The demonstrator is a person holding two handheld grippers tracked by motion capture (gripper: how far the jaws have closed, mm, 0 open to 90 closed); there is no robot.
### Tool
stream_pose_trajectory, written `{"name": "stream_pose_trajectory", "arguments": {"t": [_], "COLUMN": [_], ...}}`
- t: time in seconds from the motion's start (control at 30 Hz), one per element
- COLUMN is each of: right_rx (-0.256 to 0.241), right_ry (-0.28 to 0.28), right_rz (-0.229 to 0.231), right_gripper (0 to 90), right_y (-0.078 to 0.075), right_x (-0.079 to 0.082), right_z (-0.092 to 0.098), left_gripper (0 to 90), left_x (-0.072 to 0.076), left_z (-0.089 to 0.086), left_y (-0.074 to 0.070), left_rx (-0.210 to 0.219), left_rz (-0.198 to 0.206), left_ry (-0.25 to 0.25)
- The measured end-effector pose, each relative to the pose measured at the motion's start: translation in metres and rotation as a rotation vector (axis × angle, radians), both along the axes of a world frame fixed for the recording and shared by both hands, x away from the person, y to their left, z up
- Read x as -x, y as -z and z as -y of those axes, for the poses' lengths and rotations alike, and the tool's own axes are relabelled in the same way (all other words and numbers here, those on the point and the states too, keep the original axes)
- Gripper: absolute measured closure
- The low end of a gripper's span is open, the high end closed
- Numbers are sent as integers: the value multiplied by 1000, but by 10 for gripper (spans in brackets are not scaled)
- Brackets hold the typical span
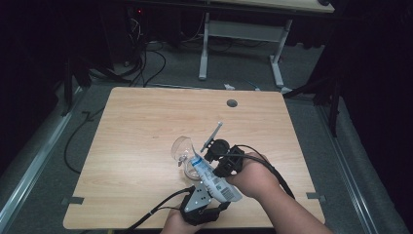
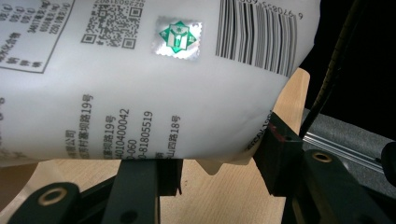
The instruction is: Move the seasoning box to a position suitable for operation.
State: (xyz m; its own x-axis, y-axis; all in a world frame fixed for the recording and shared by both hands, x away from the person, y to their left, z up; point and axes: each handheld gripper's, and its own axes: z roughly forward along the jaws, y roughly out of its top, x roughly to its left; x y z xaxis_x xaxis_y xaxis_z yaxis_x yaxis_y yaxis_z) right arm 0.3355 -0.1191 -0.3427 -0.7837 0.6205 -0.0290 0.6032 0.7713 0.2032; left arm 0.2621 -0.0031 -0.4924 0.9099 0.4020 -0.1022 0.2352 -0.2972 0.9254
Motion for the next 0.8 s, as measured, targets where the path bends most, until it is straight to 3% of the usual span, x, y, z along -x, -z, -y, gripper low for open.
{"name": "stream_pose_trajectory", "arguments": {"t": [0.8], "right_rx": [7], "right_ry": [-7], "right_rz": [1], "right_gripper": [900], "right_y": [-2], "right_x": [-3], "right_z": [-3], "left_gripper": [535], "left_x": [-1], "left_z": [0], "left_y": [-1], "left_rx": [13], "left_rz": [-10], "left_ry": [16]}}
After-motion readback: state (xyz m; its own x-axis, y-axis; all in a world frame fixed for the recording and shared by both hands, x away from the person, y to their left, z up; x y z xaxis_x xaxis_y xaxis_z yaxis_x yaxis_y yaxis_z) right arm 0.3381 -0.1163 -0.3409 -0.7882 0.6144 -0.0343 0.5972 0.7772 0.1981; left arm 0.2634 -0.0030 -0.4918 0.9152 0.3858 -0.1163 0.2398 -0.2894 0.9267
